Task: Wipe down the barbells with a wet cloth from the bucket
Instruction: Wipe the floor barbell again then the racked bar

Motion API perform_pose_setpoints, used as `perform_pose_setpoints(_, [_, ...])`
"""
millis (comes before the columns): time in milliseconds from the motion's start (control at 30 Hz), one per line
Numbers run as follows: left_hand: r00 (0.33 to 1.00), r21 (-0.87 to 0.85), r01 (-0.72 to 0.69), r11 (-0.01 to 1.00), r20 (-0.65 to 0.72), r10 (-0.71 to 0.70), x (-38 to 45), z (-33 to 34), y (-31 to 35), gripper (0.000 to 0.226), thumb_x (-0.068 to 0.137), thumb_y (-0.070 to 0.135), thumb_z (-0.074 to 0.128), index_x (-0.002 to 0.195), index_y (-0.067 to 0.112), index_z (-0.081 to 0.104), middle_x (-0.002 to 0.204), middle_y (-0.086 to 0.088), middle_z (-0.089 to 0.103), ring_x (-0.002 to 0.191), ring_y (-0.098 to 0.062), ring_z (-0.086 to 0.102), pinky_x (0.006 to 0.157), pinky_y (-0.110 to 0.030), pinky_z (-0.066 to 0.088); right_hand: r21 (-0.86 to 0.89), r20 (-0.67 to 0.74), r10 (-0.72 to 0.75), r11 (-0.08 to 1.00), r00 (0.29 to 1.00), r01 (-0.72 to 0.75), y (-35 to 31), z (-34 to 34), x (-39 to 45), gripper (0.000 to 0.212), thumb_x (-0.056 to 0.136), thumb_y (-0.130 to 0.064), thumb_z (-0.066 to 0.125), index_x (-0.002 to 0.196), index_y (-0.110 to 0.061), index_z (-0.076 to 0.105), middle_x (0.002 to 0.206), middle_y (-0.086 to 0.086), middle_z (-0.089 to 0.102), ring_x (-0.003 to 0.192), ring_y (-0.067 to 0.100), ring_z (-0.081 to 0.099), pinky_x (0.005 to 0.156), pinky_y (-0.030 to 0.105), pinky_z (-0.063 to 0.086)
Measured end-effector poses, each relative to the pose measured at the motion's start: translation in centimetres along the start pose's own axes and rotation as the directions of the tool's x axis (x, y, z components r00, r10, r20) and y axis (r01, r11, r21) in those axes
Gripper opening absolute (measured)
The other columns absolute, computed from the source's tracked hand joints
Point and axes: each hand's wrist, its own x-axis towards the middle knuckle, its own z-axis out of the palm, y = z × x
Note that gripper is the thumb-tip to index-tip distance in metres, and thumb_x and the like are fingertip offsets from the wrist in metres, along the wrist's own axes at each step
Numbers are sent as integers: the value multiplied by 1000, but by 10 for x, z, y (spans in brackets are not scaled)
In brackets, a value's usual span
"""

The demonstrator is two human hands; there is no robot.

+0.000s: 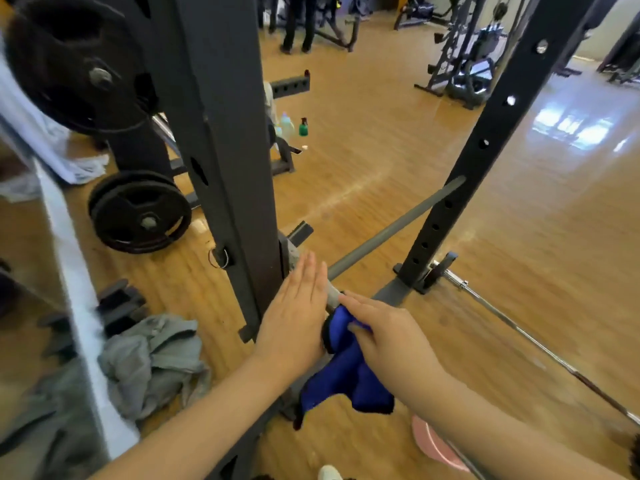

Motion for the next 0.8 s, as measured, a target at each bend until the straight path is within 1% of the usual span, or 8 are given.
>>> perform_pose_setpoints(67, [1000,22,13,1000,11,-13,1,-1,-2,80,94,29,45,148,1,-7,157,-17,-9,142,-18,-16,113,-26,-4,17,22,-103,995,994,102,1,0,18,49,94,-2,45,139,-22,44,141,-7,47,130,9,41,97,0,19])
perform_pose_setpoints(100, [999,32,24,999,30,-25,0,-2,-4,77,95,25,39,148,4,-12,157,-13,-15,142,-17,-21,114,-26,-8,22,39,-152,988,988,151,2,-1,25,51,94,-1,45,141,-21,40,143,-8,43,133,7,37,95,-5,12])
perform_pose_setpoints(167, [998,74,36,997,46,-40,0,-7,-4,78,94,22,40,148,5,-14,158,-11,-15,144,-18,-16,115,-27,-6,-6,105,-213,977,971,215,6,-2,33,53,97,-5,42,146,-22,30,150,-9,31,138,5,28,99,-2,8])
perform_pose_setpoints(267, [994,131,8,991,109,-23,2,-18,-4,75,95,20,38,148,4,-12,158,-12,-13,146,-19,-10,115,-26,-4,-6,192,-256,965,947,262,14,-6,27,53,99,-10,39,148,-24,23,154,-8,21,140,7,23,108,13,17])
perform_pose_setpoints(433, [987,153,40,987,148,-63,1,-25,-2,73,94,19,37,149,4,-7,159,-11,-8,146,-17,-7,115,-25,-5,108,124,-272,960,954,260,15,2,44,52,95,-5,45,144,-20,35,150,-4,33,136,13,34,104,11,20])
perform_pose_setpoints(533, [991,109,106,988,66,-114,-5,-19,-2,69,93,19,42,150,2,6,158,-12,6,146,-19,7,116,-26,1,157,101,-233,964,967,216,6,7,71,48,95,-3,42,141,-19,43,144,1,44,130,16,42,99,14,27])
perform_pose_setpoints(667, [992,83,121,989,-33,-118,-10,-15,-6,61,81,6,61,137,-5,41,141,-20,45,129,-29,47,108,-34,30,217,102,-288,941,952,262,14,8,83,46,94,1,43,137,-15,48,143,3,45,131,10,39,92,-5,19])
perform_pose_setpoints(800, [995,106,96,990,-14,-95,-8,-14,-6,65,90,11,51,147,-1,22,153,-15,26,141,-22,28,114,-30,20,271,95,-298,926,950,263,24,8,81,44,93,0,47,135,-15,51,142,1,46,132,7,38,90,-10,15])
